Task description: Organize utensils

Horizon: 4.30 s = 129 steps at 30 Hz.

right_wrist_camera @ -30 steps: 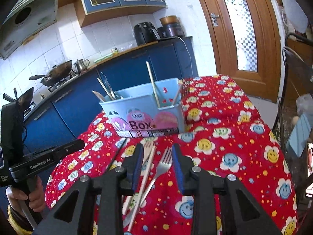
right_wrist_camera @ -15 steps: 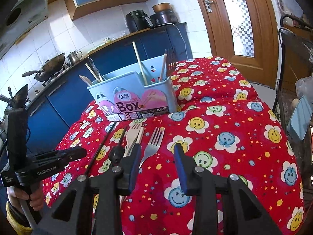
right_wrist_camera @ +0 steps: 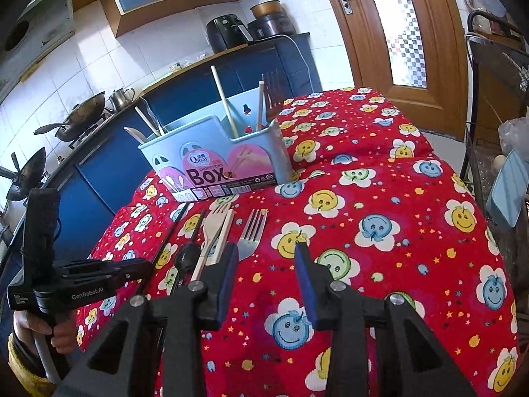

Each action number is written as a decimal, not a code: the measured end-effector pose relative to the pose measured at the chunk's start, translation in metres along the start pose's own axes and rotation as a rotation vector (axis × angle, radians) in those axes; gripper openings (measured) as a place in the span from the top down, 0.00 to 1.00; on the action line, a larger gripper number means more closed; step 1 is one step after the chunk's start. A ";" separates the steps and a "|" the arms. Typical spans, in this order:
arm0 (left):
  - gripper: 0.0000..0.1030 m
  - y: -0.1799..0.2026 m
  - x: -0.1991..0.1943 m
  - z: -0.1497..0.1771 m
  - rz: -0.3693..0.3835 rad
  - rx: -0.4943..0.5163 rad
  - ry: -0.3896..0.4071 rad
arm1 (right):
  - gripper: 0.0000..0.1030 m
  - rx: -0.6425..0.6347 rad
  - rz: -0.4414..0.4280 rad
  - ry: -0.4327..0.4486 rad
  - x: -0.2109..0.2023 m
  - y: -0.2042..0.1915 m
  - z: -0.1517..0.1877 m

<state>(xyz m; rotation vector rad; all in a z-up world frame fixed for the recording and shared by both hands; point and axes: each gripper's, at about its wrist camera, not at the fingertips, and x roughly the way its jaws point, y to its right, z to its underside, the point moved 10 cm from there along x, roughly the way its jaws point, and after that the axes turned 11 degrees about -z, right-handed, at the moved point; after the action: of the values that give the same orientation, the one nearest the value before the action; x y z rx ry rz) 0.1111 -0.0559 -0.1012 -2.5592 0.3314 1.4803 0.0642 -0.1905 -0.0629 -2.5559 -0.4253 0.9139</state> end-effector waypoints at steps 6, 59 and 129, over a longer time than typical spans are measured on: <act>0.86 0.005 0.008 -0.006 0.001 0.049 -0.037 | 0.63 -0.004 0.000 -0.003 0.001 -0.001 -0.001; 0.95 -0.029 -0.103 -0.072 0.202 -0.243 0.484 | 0.98 -0.154 -0.096 0.154 -0.001 -0.039 -0.074; 0.81 -0.034 -0.097 -0.217 -0.092 -0.316 0.904 | 0.80 -0.315 0.078 0.351 0.022 -0.041 -0.205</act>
<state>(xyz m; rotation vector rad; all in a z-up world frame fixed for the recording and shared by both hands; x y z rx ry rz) 0.2538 -0.0680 0.0915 -3.2964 0.0704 0.2662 0.2082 -0.1983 0.0895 -2.9614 -0.3905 0.4307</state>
